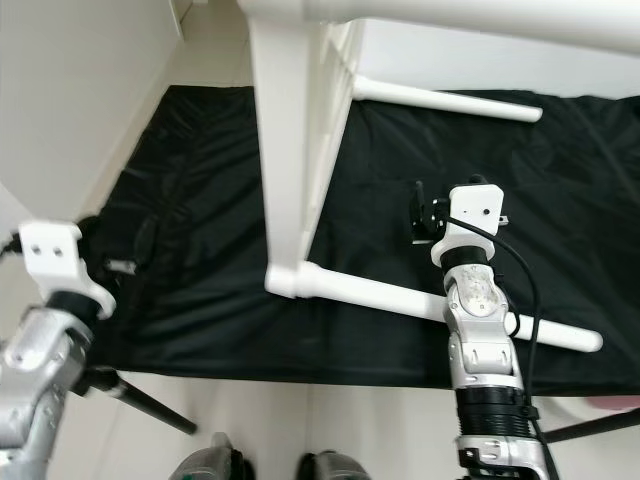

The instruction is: Building children table

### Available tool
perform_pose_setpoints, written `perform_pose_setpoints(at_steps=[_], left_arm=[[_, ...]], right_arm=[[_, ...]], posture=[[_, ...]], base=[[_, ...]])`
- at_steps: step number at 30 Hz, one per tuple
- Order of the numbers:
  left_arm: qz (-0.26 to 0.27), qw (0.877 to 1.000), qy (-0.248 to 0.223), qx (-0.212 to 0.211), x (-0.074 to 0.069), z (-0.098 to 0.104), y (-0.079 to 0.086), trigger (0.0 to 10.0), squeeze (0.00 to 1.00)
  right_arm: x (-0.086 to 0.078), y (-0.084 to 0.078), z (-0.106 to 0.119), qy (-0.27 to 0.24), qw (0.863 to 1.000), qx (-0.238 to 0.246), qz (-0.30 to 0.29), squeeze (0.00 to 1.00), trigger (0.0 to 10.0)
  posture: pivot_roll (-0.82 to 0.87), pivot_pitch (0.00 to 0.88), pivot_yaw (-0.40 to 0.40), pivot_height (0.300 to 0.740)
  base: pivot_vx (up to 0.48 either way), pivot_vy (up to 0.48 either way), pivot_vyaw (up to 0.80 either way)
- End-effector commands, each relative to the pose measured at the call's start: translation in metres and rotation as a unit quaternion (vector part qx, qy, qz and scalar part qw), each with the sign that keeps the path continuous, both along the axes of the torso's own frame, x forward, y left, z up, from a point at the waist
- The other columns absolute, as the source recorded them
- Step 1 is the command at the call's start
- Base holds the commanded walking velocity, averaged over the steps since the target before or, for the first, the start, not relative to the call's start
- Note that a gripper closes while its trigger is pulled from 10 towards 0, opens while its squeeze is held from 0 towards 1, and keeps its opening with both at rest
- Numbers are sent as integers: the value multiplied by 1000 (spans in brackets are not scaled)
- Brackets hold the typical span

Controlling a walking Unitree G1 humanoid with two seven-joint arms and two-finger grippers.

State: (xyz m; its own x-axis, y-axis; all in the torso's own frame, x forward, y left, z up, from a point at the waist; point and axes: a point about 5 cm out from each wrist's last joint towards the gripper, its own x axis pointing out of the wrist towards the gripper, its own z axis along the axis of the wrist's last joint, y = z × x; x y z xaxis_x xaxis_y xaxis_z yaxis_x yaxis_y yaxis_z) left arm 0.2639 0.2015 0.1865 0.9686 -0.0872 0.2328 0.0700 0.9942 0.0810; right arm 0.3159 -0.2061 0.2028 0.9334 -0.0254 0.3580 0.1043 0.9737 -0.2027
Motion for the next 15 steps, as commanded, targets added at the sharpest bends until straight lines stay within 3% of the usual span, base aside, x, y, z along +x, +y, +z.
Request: perform_pose_setpoints(at_steps=[1,4,8,15], left_arm=[[4,1000,6,8,1,-2,1,10000,0],[0,1000,6,11,2,-2,0,10000,0],[-4,1000,10,-19,2,-3,0,10000,0],[3,999,36,36,3,1,15,10000,0]], right_arm=[[0,2,-2,1,1000,-2,4,0,10000],[1,2,-2,-1,1000,-3,6,0,10000],[1,2,-2,-2,1000,-8,8,0,10000],[0,-2,-1,-5,1000,-15,6,0,10000]], posture=[[8,121,18,740],[7,118,20,740],[5,116,22,740],[0,110,31,740]], base=[[0,-394,0],[0,-315,0],[0,0,0],[0,0,0]])
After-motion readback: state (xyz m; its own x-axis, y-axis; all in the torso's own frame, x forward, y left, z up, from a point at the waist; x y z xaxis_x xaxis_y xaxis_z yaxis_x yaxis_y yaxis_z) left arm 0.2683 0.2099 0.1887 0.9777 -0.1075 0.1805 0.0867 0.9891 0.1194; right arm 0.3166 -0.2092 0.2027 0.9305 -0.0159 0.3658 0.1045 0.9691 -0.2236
